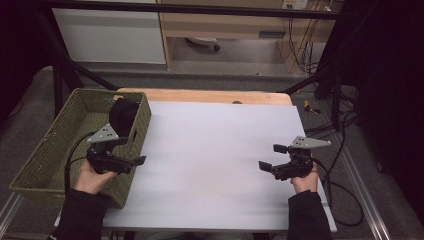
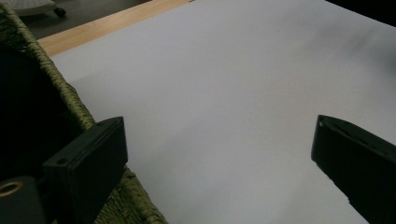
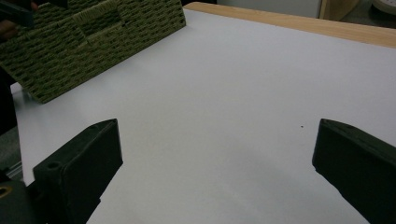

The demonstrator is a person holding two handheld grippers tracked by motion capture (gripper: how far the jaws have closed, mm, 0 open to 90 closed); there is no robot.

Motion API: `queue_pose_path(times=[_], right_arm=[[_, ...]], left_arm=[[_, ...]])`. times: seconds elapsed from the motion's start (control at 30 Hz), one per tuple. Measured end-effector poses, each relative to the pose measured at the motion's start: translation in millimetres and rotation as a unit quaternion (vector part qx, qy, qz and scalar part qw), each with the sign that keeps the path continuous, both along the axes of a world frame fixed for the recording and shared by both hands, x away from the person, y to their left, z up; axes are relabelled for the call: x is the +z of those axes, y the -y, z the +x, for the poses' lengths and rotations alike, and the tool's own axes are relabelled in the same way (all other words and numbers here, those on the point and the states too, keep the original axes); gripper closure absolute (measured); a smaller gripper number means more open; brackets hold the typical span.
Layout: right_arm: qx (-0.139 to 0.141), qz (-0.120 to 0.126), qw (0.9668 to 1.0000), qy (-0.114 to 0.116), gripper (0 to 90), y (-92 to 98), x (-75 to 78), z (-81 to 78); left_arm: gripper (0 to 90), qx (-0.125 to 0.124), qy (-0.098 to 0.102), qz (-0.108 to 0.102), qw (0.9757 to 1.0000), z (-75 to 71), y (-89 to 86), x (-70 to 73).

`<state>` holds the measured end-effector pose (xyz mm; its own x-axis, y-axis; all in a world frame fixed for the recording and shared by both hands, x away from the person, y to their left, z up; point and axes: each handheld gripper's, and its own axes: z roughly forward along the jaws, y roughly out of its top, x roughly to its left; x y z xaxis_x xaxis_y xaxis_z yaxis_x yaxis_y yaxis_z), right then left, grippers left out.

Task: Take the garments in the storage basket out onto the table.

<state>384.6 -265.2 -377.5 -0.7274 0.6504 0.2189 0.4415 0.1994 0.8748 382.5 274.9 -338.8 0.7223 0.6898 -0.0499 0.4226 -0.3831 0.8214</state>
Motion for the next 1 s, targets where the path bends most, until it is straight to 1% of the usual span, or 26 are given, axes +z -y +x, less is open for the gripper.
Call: queue_pose_path(times=[0.6,0.8,1.0], right_arm=[[-0.003,-0.002,1.0,-0.001,1.9,0.9,-1.2,0.8],[-0.004,-0.002,1.0,-0.003,1.9,1.7,-1.6,0.6],[-0.004,-0.001,1.0,-0.003,1.8,1.8,-1.4,0.2]], left_arm=[[3.5,0.003,-0.001,0.012,0.9999,-2.6,-0.1,5.2],[3.5,0.008,-0.004,0.011,0.9999,-2.7,-2.3,6.7],[3.5,0.012,-0.002,0.011,0.9999,-4.2,-4.5,8.8]])
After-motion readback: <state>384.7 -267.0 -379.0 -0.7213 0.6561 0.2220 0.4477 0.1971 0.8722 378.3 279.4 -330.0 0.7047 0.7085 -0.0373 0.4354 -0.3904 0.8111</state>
